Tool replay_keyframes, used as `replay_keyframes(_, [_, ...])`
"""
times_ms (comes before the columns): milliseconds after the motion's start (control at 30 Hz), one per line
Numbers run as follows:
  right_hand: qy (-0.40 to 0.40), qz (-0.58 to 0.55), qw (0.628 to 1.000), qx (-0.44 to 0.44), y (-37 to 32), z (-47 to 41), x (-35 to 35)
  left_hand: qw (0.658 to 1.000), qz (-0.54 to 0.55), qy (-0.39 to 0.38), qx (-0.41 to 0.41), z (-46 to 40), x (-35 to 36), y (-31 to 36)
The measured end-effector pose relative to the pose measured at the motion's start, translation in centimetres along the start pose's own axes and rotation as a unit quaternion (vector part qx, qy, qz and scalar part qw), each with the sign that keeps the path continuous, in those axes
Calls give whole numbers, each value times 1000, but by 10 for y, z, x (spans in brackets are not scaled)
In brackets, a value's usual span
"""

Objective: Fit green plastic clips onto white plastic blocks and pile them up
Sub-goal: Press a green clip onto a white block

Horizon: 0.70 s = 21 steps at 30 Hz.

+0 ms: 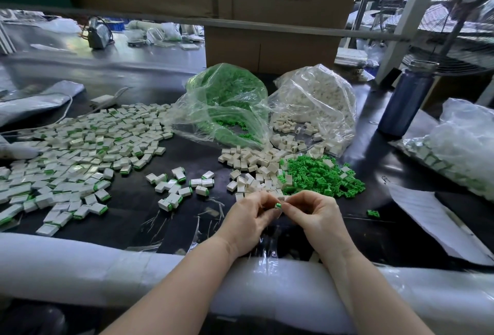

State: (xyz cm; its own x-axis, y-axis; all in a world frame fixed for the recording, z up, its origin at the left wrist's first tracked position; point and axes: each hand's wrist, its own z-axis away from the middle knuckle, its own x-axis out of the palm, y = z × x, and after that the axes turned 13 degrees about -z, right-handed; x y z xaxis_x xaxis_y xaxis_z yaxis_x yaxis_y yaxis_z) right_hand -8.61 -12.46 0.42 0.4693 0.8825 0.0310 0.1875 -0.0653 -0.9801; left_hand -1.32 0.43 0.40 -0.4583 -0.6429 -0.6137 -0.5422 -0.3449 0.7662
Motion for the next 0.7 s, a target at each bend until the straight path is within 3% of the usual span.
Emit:
replay_keyframes(533, [-2, 133, 990, -41, -4, 2, 6, 999, -42, 25, 17, 1, 1, 0])
replay_keyframes(700, [79, 124, 988, -47, -2, 0, 0, 987, -54, 146, -30, 0, -2, -1])
